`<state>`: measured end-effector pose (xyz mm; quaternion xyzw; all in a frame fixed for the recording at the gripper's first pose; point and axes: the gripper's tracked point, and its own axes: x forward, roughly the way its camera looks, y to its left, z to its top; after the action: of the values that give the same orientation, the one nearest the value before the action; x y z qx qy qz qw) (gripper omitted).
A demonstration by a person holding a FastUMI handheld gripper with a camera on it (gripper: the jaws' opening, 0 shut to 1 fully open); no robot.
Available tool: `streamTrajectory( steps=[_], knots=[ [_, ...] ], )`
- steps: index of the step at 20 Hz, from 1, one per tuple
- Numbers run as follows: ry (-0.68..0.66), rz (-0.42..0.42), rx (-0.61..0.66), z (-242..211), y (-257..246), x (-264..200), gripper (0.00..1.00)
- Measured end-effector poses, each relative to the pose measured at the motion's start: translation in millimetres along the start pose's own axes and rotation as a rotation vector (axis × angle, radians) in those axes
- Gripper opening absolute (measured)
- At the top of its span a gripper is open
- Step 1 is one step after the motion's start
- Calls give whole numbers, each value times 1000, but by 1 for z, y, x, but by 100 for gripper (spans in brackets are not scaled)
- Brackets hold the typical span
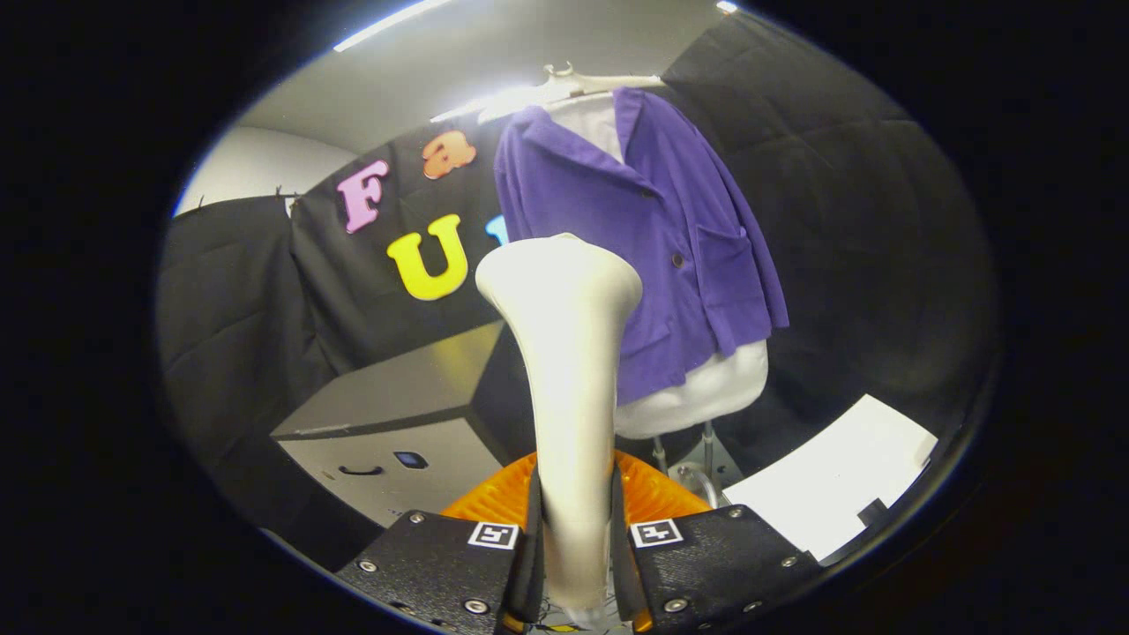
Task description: Iron the clothes twice with a garment steamer, once on the left side and once on the right side.
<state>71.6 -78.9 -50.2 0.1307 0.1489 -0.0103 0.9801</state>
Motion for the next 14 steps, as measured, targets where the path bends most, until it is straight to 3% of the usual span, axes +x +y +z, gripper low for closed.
streamTrajectory(
  steps=[9,14],
  knots=[
    [-158,62,-66,7,46,-74,32],
    [-185,56,-81,0,50,-80,32]
  ],
)
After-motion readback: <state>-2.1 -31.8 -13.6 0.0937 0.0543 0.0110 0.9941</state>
